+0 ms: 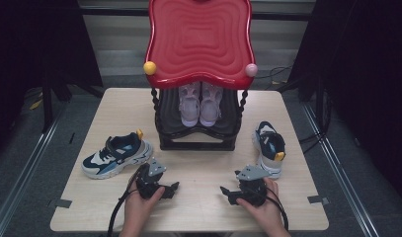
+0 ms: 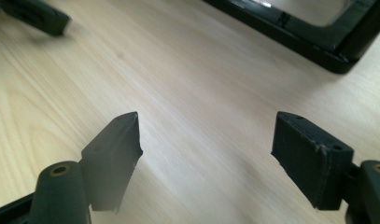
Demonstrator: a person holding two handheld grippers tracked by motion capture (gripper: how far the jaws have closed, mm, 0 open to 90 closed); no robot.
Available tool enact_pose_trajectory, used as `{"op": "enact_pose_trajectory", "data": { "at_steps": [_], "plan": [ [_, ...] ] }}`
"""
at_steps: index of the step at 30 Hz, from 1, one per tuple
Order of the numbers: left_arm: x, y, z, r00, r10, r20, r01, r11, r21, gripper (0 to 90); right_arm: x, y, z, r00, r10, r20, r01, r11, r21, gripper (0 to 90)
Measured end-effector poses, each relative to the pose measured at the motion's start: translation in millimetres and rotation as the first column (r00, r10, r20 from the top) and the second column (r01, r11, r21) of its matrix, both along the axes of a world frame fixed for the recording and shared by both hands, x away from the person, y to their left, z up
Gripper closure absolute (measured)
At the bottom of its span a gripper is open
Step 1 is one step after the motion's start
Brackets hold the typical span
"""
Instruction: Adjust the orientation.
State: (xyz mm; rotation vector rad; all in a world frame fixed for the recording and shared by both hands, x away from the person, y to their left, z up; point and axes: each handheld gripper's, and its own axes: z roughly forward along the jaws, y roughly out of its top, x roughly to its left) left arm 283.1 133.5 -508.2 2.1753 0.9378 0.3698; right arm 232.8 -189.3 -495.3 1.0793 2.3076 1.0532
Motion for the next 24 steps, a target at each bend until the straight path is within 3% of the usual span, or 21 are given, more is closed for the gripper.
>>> {"op": "enact_pose_trajectory", "data": {
  "at_steps": [5,11,17,21,24],
  "plan": [
    [0.0,0.0,0.1,1.0000,0.000,-0.001,0.000,1.0000,0.002,13.0,-0.9,-4.9,-8.5,0.9994,-0.005,-0.034,0.005,1.000,-0.002,22.6],
    [-0.5,-0.5,0.0,1.0000,0.001,-0.002,-0.001,1.0000,0.005,12.0,-4.0,-5.2,-13.1,0.9998,-0.010,-0.018,0.009,1.000,-0.027,22.1],
    [-1.5,-1.7,1.4,0.9999,0.015,-0.007,-0.015,0.9998,0.009,13.1,-2.3,-6.2,-13.6,0.9992,-0.014,-0.038,0.013,1.000,-0.011,21.8],
    [-1.0,1.4,5.0,0.9986,0.026,-0.046,-0.026,0.9997,0.000,15.7,-2.2,-6.3,-13.7,0.9990,-0.015,-0.042,0.014,1.000,-0.009,21.9],
    [-0.6,3.2,9.8,0.9958,0.032,-0.086,-0.033,0.9995,-0.001,15.9,-0.2,-7.8,-14.0,0.9974,-0.022,-0.069,0.022,1.000,0.006,21.3]
  ]
}}
